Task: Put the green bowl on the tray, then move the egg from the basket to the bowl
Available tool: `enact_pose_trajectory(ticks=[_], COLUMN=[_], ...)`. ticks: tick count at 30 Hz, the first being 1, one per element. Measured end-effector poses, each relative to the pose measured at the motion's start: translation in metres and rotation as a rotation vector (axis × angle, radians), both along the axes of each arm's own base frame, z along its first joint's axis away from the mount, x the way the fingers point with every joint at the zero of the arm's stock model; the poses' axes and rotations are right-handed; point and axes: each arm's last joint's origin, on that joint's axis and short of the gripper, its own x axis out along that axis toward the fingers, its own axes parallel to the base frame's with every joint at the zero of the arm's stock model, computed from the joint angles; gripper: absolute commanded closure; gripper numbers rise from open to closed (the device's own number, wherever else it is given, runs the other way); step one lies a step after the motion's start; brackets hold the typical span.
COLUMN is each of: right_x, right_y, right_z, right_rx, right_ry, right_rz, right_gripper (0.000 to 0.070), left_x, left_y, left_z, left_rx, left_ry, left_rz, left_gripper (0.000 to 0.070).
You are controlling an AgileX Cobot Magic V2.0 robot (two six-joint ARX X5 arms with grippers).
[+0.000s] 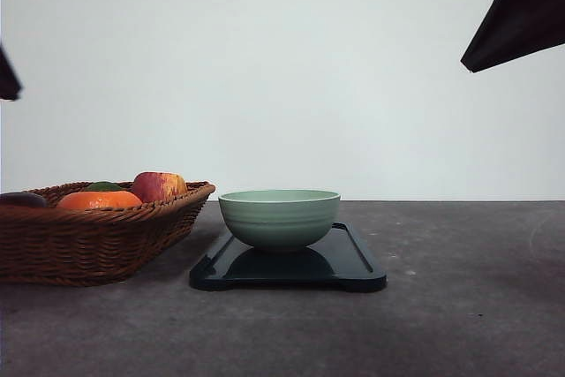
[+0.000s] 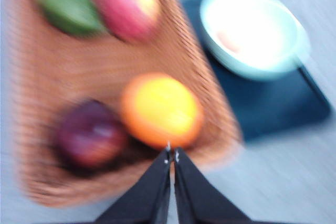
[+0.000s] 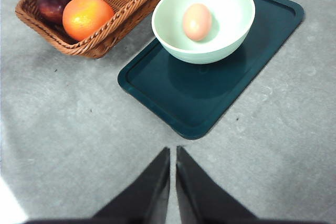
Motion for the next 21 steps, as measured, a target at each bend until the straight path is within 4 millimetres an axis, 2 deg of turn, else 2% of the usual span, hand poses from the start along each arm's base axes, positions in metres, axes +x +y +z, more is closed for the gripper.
enact_pose_trajectory(ticks=[5,10,18,21], right_x=[0.0,0.0,0.0,0.0], right_y=[0.0,0.0,0.0,0.0], right_z=[0.0,0.0,0.0,0.0], right_rx=[0.0,0.0,0.0,0.0], right_ry=[0.0,0.0,0.0,0.0], right_rz=[0.0,0.0,0.0,0.0], right_gripper=[0.0687,0.0687,0.0687,0.0687], left_x=[-0.014,-0.03,-0.036,-0.036], left_y=[0.026,0.044,0.055,0.055], left_z=[-0.029,-0.052,-0.088,-0.09], left_rx=[-0.027,-0.016,0.012,0.002], left_ry=[-0.133,-0.246,-0.281,-0.337], left_rz=[0.143,0.258,0.357,0.357], left_gripper=[0.07,0.07,0.07,0.07])
